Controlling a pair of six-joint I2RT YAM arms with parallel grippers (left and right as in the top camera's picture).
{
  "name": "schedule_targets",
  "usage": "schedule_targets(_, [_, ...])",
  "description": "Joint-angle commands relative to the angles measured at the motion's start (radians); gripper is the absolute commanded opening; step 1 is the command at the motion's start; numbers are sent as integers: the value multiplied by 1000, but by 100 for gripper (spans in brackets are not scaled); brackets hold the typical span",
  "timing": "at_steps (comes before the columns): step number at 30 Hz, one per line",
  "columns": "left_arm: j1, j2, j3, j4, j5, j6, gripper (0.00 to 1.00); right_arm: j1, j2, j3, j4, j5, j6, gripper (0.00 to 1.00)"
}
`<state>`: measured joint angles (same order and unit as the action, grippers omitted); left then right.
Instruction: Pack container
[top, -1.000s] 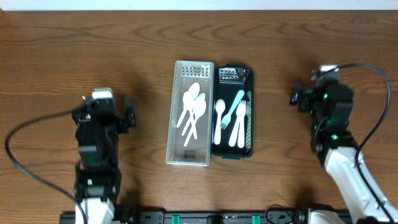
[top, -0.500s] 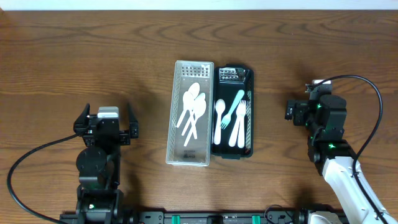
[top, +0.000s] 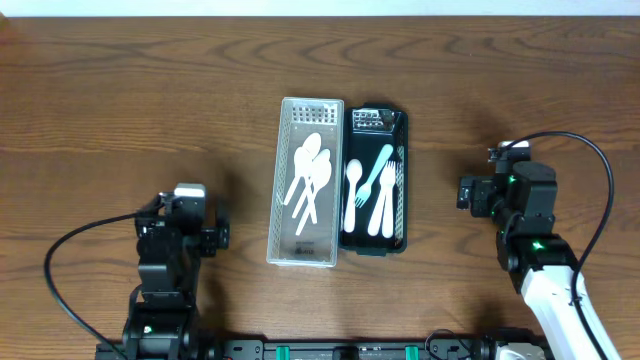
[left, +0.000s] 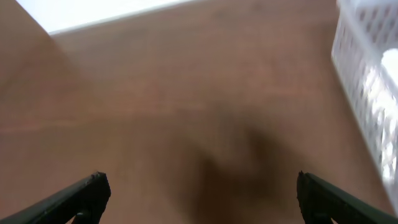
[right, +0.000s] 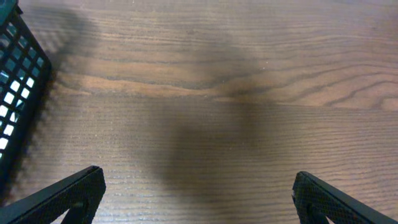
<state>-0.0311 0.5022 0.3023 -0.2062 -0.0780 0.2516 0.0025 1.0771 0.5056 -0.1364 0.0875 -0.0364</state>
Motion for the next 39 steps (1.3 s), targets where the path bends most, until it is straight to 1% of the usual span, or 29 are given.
schedule_targets(1, [-5, -1, 5, -77, 4, 14, 98, 12, -2, -4, -14, 10, 13, 99])
schedule_targets(7, [-5, -1, 5, -210, 4, 14, 98, 11, -27, -4, -62, 10, 13, 99])
schedule_targets(13, [-5, -1, 5, -270, 4, 13, 98, 12, -152, -4, -158, 10, 13, 99])
schedule_targets(18, [-5, -1, 5, -272, 4, 14, 98, 12, -313, -4, -240, 10, 13, 99])
schedule_targets(24, [-5, -1, 5, -272, 4, 13, 98, 12, -587, -4, -392, 14, 13, 99])
schedule_targets(26, [-5, -1, 5, -272, 4, 13, 98, 12, -682, -5, -462, -27, 17, 99])
schedule_targets(28, [-5, -1, 5, -272, 4, 13, 98, 14, -771, -23, -499, -79, 16, 99])
schedule_targets(30, [-5, -1, 5, -272, 4, 13, 98, 24, -841, -66, -477, -96, 16, 99])
schedule_targets(32, [-5, -1, 5, -272, 4, 13, 98, 35, -909, -135, -404, -102, 17, 99])
schedule_targets(35, [-5, -1, 5, -272, 4, 13, 98, 45, -985, -267, -201, -119, 17, 99])
schedule_targets(39, [-5, -1, 5, -272, 4, 13, 98, 53, -1026, -410, 89, -121, 16, 99])
